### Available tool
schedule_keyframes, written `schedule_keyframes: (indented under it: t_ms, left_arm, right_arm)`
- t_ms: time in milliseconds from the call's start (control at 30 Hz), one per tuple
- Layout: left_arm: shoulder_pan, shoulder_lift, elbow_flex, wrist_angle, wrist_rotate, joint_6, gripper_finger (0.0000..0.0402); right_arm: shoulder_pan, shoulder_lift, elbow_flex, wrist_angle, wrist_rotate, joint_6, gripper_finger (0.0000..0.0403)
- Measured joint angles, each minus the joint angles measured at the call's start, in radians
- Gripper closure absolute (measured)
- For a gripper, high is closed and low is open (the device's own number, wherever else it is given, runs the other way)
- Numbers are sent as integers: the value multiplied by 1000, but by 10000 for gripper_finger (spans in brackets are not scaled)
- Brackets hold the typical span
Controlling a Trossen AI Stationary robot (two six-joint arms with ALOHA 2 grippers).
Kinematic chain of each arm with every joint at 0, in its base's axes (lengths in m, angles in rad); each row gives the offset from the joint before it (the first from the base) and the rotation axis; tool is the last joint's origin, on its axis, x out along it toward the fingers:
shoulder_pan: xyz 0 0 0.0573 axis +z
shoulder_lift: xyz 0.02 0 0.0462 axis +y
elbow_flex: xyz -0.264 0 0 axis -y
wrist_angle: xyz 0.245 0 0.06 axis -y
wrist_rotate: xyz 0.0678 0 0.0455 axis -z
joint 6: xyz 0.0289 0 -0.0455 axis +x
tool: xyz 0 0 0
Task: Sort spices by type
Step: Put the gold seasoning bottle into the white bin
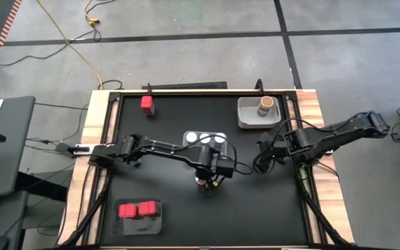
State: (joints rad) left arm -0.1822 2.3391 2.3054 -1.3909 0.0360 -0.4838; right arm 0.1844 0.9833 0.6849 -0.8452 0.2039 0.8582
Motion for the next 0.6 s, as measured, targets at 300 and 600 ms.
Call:
schedule_keyframes:
  t_ms: [300, 600]
  left_arm:
    - [0, 1, 0, 41, 50, -120, 101]
    - [7, 3, -1, 71, 46, -172, 40]
  right_arm:
    - [0, 0, 0, 1, 0, -54, 143]
    - [16, 0, 0, 32, 0, -124, 143]
